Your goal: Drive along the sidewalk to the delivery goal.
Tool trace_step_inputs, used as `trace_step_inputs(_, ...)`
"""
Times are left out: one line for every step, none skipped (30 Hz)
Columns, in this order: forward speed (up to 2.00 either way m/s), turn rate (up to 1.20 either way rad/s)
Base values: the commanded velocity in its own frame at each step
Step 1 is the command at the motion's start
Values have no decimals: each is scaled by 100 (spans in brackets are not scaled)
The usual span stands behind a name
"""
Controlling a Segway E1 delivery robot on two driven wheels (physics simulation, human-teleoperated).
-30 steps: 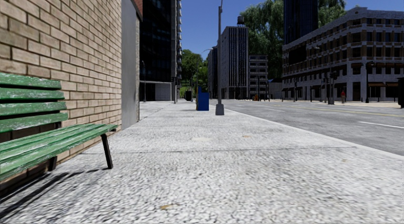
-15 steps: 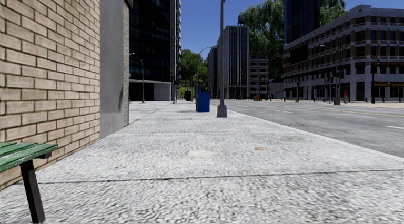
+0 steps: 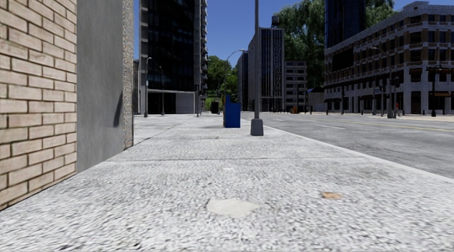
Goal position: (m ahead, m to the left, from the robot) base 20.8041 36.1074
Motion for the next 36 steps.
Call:
trace_step_inputs(200, 14)
trace_step_inputs(200, 14)
trace_step_inputs(200, 14)
trace_step_inputs(200, 9)
trace_step_inputs(200, 1)
trace_step_inputs(200, 1)
trace_step_inputs(200, 0)
trace_step_inputs(200, 0)
trace_step_inputs(200, 0)
trace_step_inputs(200, 0)
trace_step_inputs(200, 0)
trace_step_inputs(200, 0)
trace_step_inputs(200, 0)
trace_step_inputs(200, 0)
trace_step_inputs(200, 0)
trace_step_inputs(200, 0)
trace_step_inputs(200, 0)
trace_step_inputs(200, 0)
trace_step_inputs(200, 0)
trace_step_inputs(200, 0)
trace_step_inputs(200, 0)
trace_step_inputs(200, 0)
trace_step_inputs(200, 0)
trace_step_inputs(200, 0)
trace_step_inputs(200, 0)
trace_step_inputs(200, 0)
trace_step_inputs(200, 0)
trace_step_inputs(200, 0)
trace_step_inputs(200, 0)
trace_step_inputs(200, 0)
trace_step_inputs(200, 0)
trace_step_inputs(200, 0)
trace_step_inputs(200, 6)
trace_step_inputs(200, 11)
trace_step_inputs(200, 19)
trace_step_inputs(200, 19)
